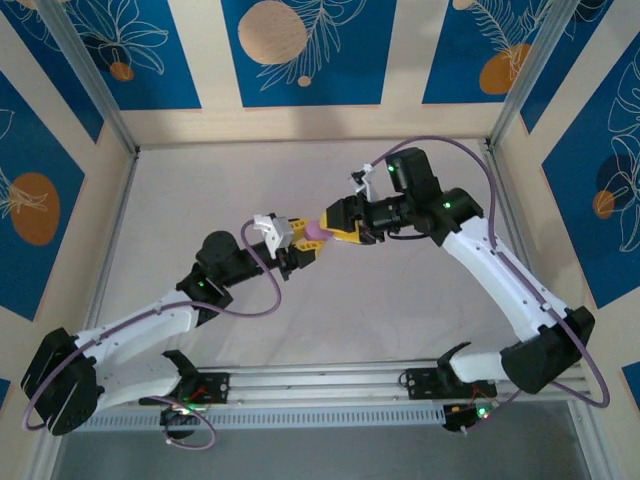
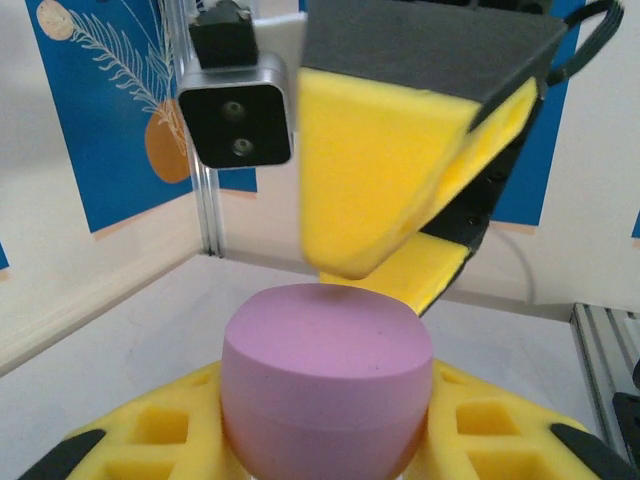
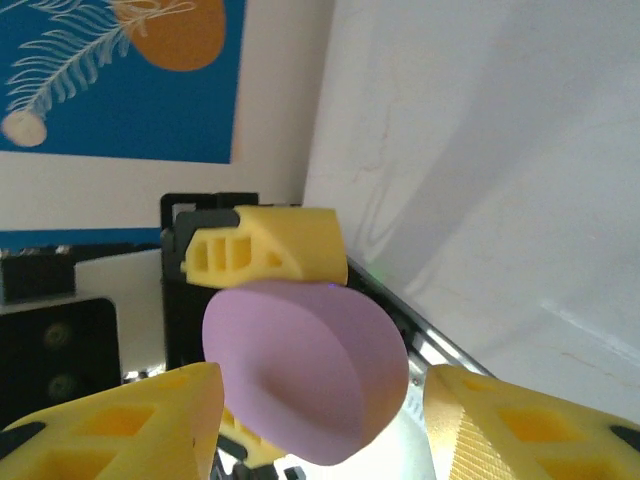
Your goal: Insert the wireless bluetooth earbuds into the charging case
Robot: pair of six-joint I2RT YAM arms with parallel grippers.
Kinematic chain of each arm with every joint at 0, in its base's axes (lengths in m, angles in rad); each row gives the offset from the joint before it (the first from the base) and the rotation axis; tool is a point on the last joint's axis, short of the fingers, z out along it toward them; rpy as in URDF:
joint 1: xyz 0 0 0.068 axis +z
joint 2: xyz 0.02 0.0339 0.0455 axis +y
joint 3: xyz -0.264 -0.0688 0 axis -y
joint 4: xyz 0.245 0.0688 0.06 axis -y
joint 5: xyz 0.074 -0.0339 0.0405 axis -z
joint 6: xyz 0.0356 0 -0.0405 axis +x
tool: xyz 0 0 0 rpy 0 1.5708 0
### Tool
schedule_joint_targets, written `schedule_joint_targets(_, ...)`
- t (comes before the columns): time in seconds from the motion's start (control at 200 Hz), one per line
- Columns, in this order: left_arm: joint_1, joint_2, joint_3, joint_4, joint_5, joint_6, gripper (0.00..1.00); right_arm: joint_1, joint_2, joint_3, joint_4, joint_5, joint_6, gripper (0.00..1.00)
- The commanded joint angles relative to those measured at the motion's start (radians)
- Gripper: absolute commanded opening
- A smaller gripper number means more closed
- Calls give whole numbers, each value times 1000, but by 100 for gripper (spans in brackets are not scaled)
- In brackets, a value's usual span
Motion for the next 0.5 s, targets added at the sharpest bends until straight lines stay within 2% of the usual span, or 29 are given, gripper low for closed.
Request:
schedule_joint_targets(0.0, -8, 10, 43, 81, 14, -32, 28, -22, -31, -68, 151, -151, 125, 56)
schedule_joint_targets(0.12, -8, 28, 53, 122, 35, -60, 28, -26, -30, -106, 237, -238, 184, 55)
schedule_joint_targets(0.285, -8, 48, 73, 139, 65, -76, 29, -26, -22, -151, 347, -283, 253, 54)
schedule_joint_targets(0.495, -8, 47, 76, 135, 81, -84, 29, -52, -30, -193, 406, -290, 292, 40)
